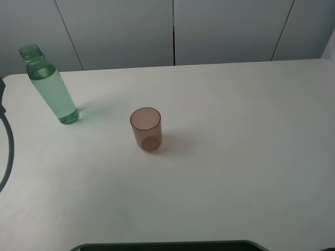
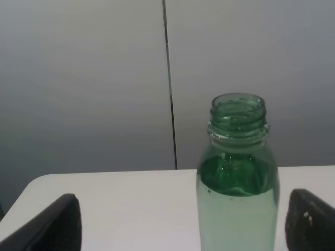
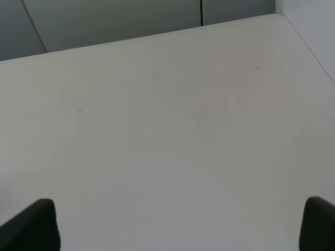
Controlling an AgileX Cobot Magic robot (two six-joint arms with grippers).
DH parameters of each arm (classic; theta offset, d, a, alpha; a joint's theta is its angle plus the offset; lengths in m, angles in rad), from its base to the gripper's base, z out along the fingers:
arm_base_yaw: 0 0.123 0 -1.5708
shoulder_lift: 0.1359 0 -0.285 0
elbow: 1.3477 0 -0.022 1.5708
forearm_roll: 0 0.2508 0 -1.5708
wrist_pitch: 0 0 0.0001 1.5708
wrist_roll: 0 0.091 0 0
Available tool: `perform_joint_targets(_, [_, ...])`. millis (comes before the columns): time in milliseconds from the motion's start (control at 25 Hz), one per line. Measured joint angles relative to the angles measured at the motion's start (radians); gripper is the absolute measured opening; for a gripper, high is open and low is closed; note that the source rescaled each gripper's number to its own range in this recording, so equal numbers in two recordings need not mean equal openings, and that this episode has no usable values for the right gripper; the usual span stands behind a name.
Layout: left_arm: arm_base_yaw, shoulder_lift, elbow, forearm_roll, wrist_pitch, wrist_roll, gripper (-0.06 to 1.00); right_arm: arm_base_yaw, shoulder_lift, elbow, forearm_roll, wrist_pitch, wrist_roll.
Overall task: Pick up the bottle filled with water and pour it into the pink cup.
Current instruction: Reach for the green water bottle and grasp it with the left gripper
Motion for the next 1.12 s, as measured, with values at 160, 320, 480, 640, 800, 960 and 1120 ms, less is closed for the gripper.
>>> perform_joint_targets(160, [0.000,0.176,-0.022,0.003,-0.089,0.000,0.99,0.000,0.000,0.000,0.000,0.000,0.000])
perform_joint_targets(320, [0.000,0.336,-0.108,0.070,-0.112,-0.007,0.99,0.000,0.000,0.000,0.000,0.000,0.000])
perform_joint_targets(480, [0.000,0.423,-0.164,0.111,-0.118,-0.022,0.99,0.000,0.000,0.000,0.000,0.000,0.000])
perform_joint_targets(640, [0.000,0.479,-0.219,0.138,-0.120,-0.025,0.99,0.000,0.000,0.000,0.000,0.000,0.000])
perform_joint_targets(800, [0.000,0.538,-0.270,0.154,-0.122,-0.025,0.99,0.000,0.000,0.000,0.000,0.000,0.000])
perform_joint_targets(960, [0.000,0.588,-0.319,0.168,-0.122,-0.025,0.99,0.000,0.000,0.000,0.000,0.000,0.000])
perform_joint_targets(1120, [0.000,0.633,-0.375,0.197,-0.123,-0.025,0.99,0.000,0.000,0.000,0.000,0.000,0.000])
